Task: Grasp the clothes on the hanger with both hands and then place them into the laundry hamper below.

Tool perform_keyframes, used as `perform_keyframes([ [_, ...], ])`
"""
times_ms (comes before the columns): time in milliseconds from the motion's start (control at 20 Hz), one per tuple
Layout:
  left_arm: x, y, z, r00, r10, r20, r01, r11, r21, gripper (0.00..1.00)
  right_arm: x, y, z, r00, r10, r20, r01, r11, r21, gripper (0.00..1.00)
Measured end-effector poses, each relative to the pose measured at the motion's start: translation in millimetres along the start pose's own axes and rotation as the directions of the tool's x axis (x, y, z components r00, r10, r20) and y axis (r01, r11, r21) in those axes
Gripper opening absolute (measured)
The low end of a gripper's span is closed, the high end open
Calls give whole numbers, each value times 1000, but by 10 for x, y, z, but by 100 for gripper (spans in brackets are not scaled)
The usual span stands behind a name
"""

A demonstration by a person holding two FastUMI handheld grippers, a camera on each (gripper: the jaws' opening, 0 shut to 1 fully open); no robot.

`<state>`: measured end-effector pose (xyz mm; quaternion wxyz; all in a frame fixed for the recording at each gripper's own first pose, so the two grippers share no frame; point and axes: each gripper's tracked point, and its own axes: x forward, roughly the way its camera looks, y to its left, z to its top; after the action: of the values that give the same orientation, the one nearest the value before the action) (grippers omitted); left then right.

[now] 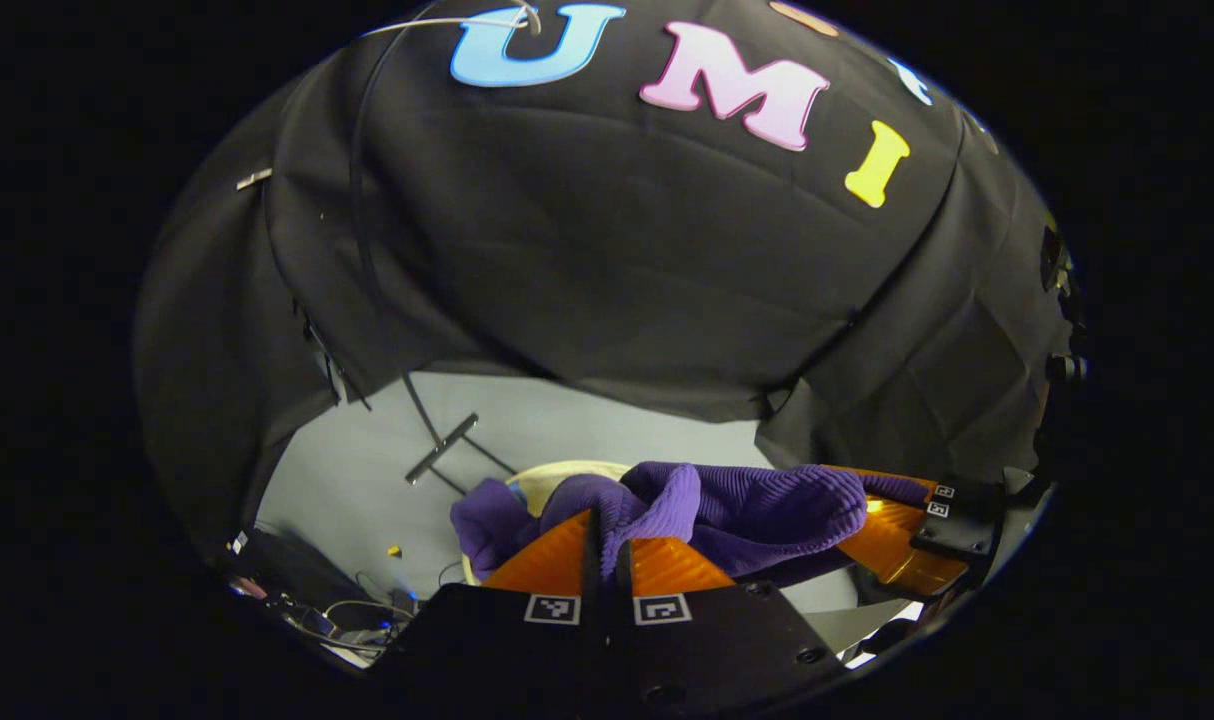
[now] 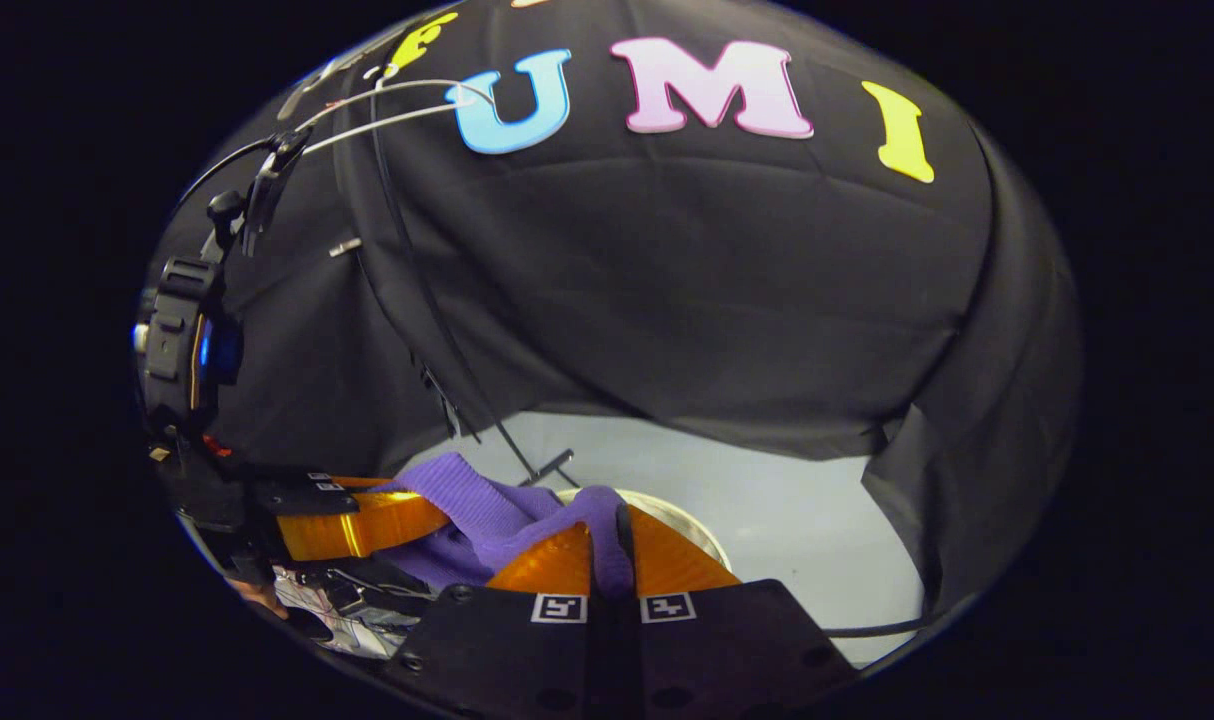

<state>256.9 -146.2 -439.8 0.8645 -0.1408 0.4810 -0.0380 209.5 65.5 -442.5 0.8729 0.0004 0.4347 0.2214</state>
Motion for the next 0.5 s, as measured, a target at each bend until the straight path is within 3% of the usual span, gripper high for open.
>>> perform_keyframes([
  [300, 313, 127, -520, 983, 37, -180, -33, 999, 27, 5, 273, -118, -501, 988, -23, -155, 20, 1000, -22, 5],
  [500, 420, 103, -752, 970, 36, -242, -24, 998, 52, 5, 334, -160, -721, 976, -34, -213, 29, 999, -26, 5],
])
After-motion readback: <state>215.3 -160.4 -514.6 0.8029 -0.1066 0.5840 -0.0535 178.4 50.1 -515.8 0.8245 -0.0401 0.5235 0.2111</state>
